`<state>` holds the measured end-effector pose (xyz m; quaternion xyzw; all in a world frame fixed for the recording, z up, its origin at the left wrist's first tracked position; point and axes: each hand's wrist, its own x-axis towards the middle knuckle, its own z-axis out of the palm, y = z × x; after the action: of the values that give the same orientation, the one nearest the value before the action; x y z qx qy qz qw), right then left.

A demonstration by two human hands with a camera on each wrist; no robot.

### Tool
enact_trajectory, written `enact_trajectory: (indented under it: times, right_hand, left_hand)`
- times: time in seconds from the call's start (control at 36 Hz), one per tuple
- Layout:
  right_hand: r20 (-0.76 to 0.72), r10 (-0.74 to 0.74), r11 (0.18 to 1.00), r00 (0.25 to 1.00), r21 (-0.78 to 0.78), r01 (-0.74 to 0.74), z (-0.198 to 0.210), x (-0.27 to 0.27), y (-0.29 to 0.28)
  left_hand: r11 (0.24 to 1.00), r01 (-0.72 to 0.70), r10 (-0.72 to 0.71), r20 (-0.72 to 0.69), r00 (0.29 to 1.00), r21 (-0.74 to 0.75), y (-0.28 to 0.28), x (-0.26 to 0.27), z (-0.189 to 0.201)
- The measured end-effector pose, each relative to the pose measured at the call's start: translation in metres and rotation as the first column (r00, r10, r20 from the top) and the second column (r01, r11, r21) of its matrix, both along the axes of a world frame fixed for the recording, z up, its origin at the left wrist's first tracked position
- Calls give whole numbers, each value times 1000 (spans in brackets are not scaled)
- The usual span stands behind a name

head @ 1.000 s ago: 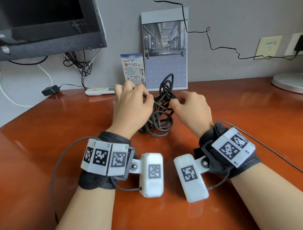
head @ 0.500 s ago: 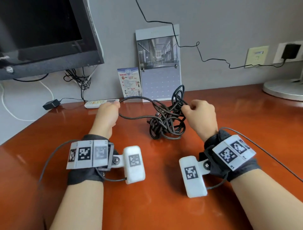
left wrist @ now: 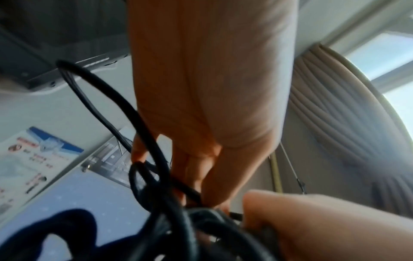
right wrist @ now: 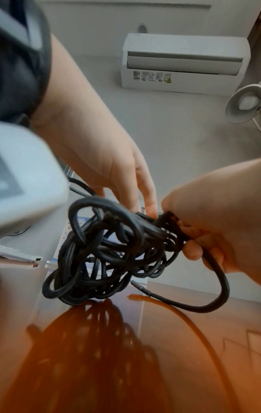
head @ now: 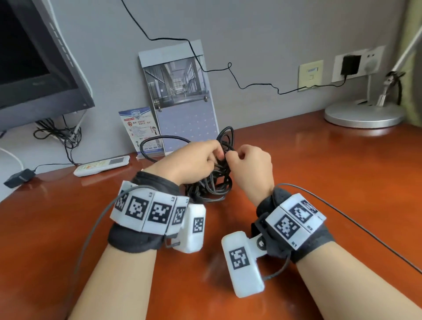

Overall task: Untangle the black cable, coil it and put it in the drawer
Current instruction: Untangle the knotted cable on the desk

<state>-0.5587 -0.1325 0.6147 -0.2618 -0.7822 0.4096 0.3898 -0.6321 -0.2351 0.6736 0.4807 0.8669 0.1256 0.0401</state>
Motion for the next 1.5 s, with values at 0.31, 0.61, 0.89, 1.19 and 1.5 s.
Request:
enact_trajectory:
  times: [0.31,0.61,0.89,1.19,1.5]
  right_hand:
    - [-2,-38,996,999,79,38,-3,3,11]
    - [-48,-111,989,993,-104,105,-19,4,37]
    - [26,-181,983,983,47,180,-12,6,29]
    - [-10,-154,987,988,46,154,-8,2,18]
    - [-55,-109,988,992,101,115,-5,-1,8]
  left_hand:
    - [969,-31,110,-316,942,244,-13,5,10]
    - [726,-225,471,-232,851,649,-79,-21,46]
    - [513,-468,639,43,768,720,-101,-59,23]
    - [735,-437,563,-107,820,519,-66,-38,19]
    - [976,-12,106,-430,897,215,-14,19,15]
